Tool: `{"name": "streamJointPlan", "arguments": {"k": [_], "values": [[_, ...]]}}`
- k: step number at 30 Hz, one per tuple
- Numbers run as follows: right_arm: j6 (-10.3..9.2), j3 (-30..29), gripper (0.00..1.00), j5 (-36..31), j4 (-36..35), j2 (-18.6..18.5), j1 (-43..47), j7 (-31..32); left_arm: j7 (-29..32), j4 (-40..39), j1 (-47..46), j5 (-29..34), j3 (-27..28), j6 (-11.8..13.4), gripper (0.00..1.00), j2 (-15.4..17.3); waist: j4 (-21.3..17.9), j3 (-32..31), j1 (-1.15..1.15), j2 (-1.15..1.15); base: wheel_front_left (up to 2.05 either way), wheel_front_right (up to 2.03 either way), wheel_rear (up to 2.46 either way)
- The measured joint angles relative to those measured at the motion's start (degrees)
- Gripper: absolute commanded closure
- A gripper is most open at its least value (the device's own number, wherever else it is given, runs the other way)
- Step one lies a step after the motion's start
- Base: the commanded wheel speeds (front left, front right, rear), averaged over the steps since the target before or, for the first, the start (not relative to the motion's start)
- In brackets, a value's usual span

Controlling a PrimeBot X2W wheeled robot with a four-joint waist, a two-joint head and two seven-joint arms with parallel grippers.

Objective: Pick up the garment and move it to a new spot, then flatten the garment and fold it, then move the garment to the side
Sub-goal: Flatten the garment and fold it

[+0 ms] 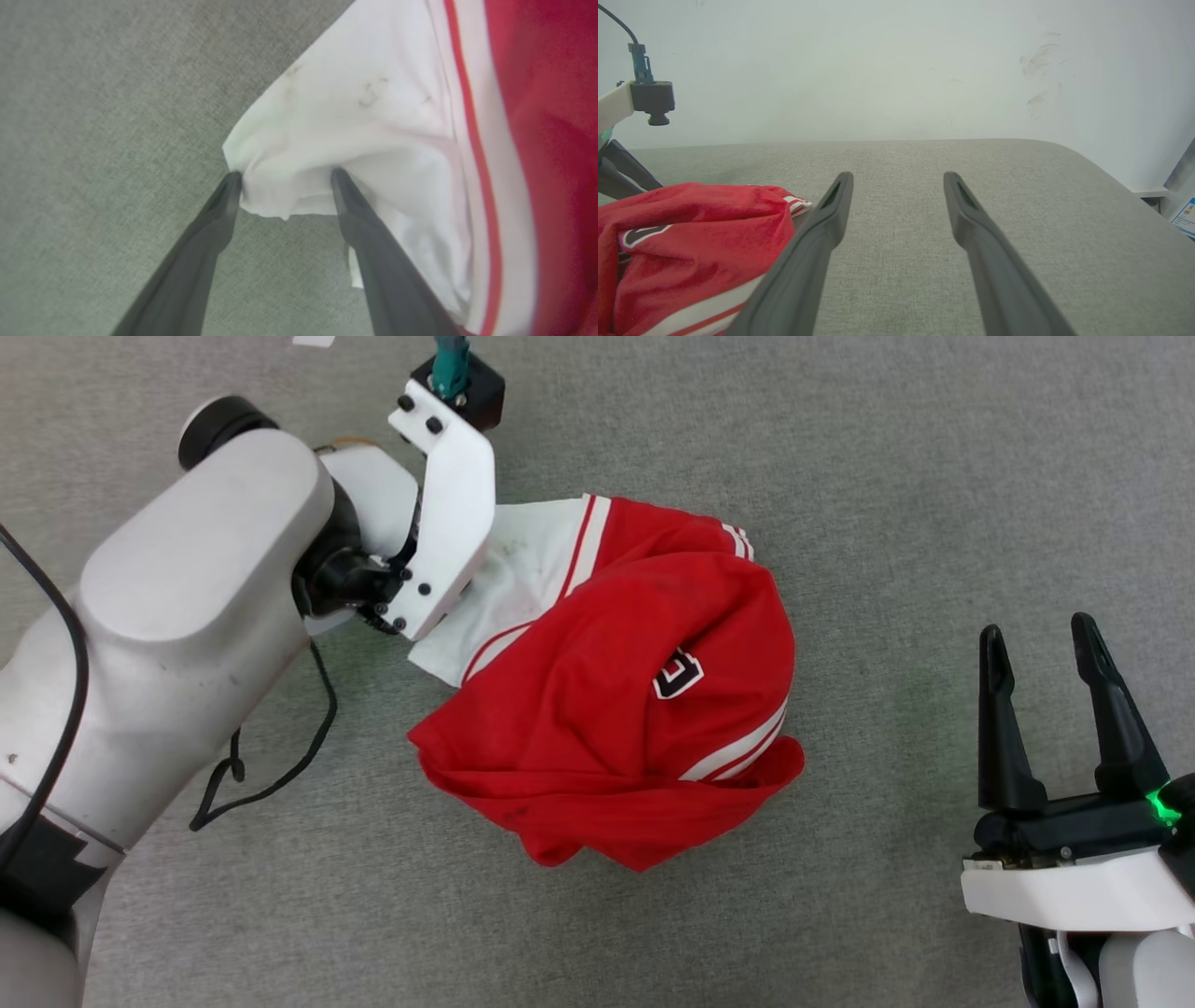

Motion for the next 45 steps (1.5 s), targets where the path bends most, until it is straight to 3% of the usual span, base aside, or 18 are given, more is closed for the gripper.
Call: {"name": "streamJointPlan", "arguments": {"k": [5,6,7,8,9,18,32,37,38,42,45], "values": [[0.0,0.2,0.0,0.4,0.0,0.0,-0.6,0.0,1.1,1.8,-1.3,-1.3,-4.5,0.0,0.0,0.5,-1.5,2.0,-0.01,0.0,0.0,0.0,0.0],[0.0,0.2,0.0,0.5,0.0,0.0,-0.6,0.0,1.1,1.8,-1.7,-1.5,-5.4,0.0,0.23,0.6,-1.7,2.2,-0.01,0.0,0.0,0.0,0.0],[0.0,0.1,0.0,0.5,0.1,0.0,-0.6,0.0,0.9,1.8,-2.0,-1.9,-6.1,0.0,0.23,0.7,-1.7,2.3,-0.01,0.0,0.0,0.0,0.0],[0.0,0.1,0.0,0.5,0.1,0.0,-0.7,0.0,0.5,1.7,-2.2,-2.3,-6.6,0.1,0.91,0.9,-1.7,2.3,-0.01,0.0,0.0,0.0,0.0],[0.0,0.1,0.0,0.5,0.2,0.0,-0.7,0.0,0.2,1.6,-2.4,-2.5,-7.2,0.1,1.0,1.0,-1.6,2.3,-0.01,0.0,0.0,0.0,0.0],[0.0,-0.7,0.0,-0.5,1.0,0.0,0.3,0.0,-7.8,-0.7,-2.7,-4.7,-11.2,0.0,1.0,1.4,0.9,-1.2,-0.01,0.0,0.0,0.0,0.0],[0.0,-1.0,0.0,-2.6,1.5,0.0,2.8,0.0,-13.5,6.5,9.7,-11.1,-11.8,0.0,1.0,14.7,7.9,-8.7,-0.01,0.0,0.0,0.0,0.0],[0.0,-1.5,0.0,-2.9,1.7,0.0,3.6,0.0,-16.4,9.3,13.2,-13.2,-11.3,0.0,1.0,16.0,8.6,-9.7,-0.01,0.0,0.0,0.0,0.0],[0.0,-1.7,0.0,-3.0,1.8,0.0,4.0,0.0,-17.8,9.6,13.6,-13.2,-11.0,0.0,0.0,15.8,8.8,-9.9,-0.01,0.0,0.0,0.0,0.0],[0.0,-2.2,0.0,-3.0,2.0,0.0,4.4,0.0,-29.0,10.2,14.3,-10.4,-9.6,0.3,0.0,14.6,9.4,-11.5,-0.01,0.0,0.0,0.0,0.0],[0.0,-2.5,0.0,-4.1,2.0,0.0,4.3,0.0,-40.1,9.8,14.3,-7.7,-7.8,2.0,0.0,13.6,9.9,-13.3,-0.01,0.0,0.0,0.0,0.0]]}}
